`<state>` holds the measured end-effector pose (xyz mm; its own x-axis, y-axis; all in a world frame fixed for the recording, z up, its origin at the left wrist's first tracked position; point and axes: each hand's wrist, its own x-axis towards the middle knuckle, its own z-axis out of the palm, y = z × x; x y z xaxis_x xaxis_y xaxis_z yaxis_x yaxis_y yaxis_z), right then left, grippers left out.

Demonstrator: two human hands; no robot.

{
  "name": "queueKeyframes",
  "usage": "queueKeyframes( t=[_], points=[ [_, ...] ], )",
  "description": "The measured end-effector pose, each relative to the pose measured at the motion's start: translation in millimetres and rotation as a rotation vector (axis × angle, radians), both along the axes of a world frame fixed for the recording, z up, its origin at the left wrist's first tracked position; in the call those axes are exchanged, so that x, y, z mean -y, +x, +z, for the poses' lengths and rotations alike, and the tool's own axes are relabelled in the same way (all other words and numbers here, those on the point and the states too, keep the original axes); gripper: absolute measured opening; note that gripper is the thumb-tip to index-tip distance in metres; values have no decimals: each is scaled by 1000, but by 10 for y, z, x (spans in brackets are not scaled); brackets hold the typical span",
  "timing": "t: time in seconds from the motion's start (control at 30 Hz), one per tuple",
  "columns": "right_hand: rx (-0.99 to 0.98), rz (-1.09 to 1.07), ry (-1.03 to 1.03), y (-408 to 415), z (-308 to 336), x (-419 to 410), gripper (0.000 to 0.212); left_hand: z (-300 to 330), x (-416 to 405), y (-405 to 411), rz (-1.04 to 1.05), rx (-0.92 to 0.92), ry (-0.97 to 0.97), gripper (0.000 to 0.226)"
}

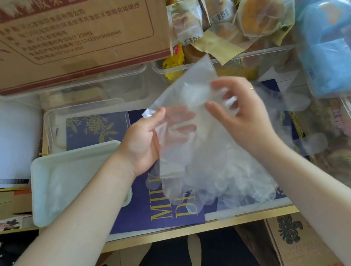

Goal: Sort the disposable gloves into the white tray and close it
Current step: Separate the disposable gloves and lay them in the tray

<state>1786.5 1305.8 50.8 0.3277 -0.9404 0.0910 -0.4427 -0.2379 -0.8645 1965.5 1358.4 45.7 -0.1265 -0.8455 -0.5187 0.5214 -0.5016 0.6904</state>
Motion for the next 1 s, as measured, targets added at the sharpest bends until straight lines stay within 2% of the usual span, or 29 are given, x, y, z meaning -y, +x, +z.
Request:
queueKeyframes(
  t=[0.07,0.1,0.13,0.2,0.23,0.27,0.33,0.43,0.47,0.57,0.63,0.67,0.73,0.8,0.9,1.0],
  points=[
    [-93,-30,207,-73,-17,139,62,9,8,66,-91,-7,-15,43],
    [-70,13,353,-98,-44,185,64,4,14,98,-124,-1,-18,43],
    [-10,70,471,-103,-60,209,54,15,23,118,-151,5,-13,43],
    [135,152,591,-82,-106,211,14,36,52,143,-142,29,48,40],
    [176,144,595,-56,-128,200,2,26,60,151,-99,66,84,37],
    [202,109,574,-27,-167,187,8,1,63,155,-51,148,101,32],
    [164,-7,514,23,-274,152,14,-78,53,174,-12,447,77,20],
    [42,-18,481,85,-479,75,14,-274,24,240,-131,881,13,21],
    [-55,22,465,72,-561,58,5,-344,18,263,-168,1006,17,22],
    [-580,-17,169,-132,-726,175,40,-490,25,325,-192,1288,59,22],
    [-760,-97,42,-336,-787,336,52,-520,38,332,-169,1338,80,19],
    [-824,-108,40,-443,-837,421,54,-528,48,324,-154,1323,83,19],
    [-910,-114,107,-598,-943,561,58,-541,70,295,-121,1257,76,20],
    [-914,-149,177,-668,-1011,641,60,-548,102,258,-95,1232,73,20],
    [-886,-221,200,-696,-1030,676,48,-564,154,210,-71,1207,64,16],
    [-800,-263,55,-739,-1044,708,23,-572,181,174,-55,1191,11,20]
  ],
)
